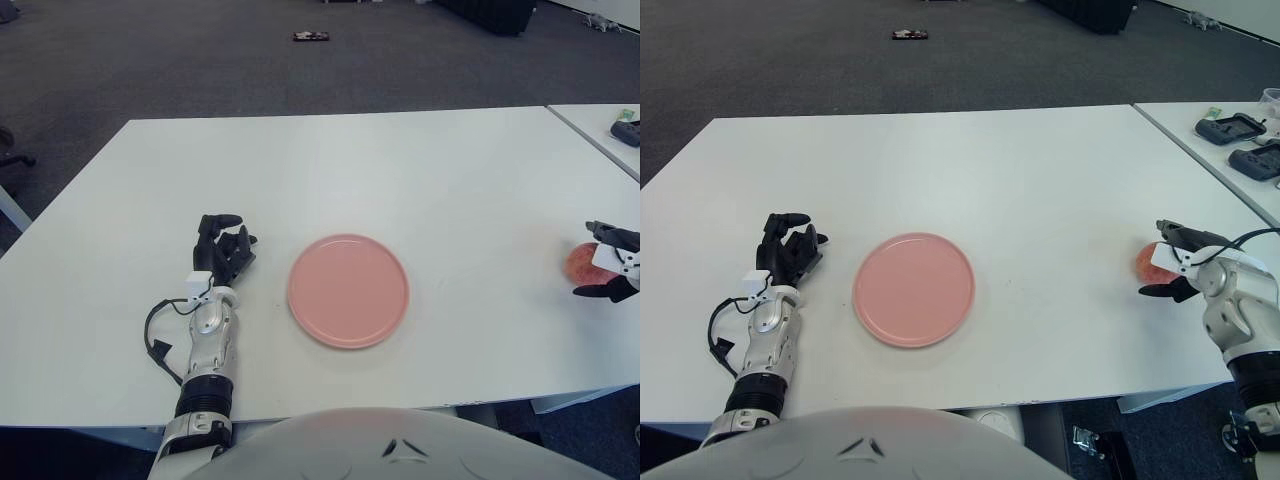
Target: Put the apple into the plate.
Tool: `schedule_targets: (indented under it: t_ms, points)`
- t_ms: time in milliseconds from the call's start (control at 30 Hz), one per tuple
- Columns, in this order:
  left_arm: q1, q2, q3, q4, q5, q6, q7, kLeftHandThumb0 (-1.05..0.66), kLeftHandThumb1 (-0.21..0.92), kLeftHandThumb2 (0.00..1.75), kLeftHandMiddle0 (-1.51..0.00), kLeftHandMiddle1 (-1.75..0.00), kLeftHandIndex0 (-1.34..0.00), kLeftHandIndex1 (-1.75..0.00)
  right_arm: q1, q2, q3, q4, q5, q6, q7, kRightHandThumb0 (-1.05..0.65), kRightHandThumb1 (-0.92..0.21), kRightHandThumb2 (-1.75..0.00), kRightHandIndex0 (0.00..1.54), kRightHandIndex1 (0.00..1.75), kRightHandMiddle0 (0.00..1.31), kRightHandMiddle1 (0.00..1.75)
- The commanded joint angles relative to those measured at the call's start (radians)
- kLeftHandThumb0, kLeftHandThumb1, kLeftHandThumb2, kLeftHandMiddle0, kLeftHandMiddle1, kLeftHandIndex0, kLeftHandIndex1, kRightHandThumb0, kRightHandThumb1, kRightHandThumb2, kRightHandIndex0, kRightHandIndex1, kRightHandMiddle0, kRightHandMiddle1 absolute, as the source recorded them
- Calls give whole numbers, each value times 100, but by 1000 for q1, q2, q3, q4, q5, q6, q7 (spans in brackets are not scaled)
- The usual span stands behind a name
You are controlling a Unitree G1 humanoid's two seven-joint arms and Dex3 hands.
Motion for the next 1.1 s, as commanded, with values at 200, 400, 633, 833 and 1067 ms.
schedule_targets:
  t_ms: [200, 400, 633, 833, 1067]
  points:
    - [23, -8, 2, 32, 7, 23, 13, -37, 75, 77, -52, -150, -30, -175, -110, 42, 87, 102, -31, -34, -2, -94, -61, -46, 0, 0, 0, 0]
    - [27, -9, -1, 33, 16, -1, 16, -37, 75, 77, -52, -150, -30, -175, -187, 69, 153, 196, -56, -46, 12, -97, -66, -43, 0, 0, 0, 0]
    - [39, -15, -4, 4, 17, 22, 22, -37, 75, 76, -51, -149, -29, -175, -320, 159, 247, 441, -99, -92, -49, -102, -72, -38, 0, 0, 0, 0]
    - [42, -14, -3, -3, 19, 26, 24, -37, 75, 76, -50, -148, -29, -175, -408, 211, 306, 617, -122, -154, -101, -105, -74, -37, 0, 0, 0, 0]
    - [47, -17, -2, -10, 12, 25, 17, -37, 75, 77, -50, -148, -30, -175, -446, 238, 325, 719, -112, -218, -193, -94, -66, -47, 0, 0, 0, 0]
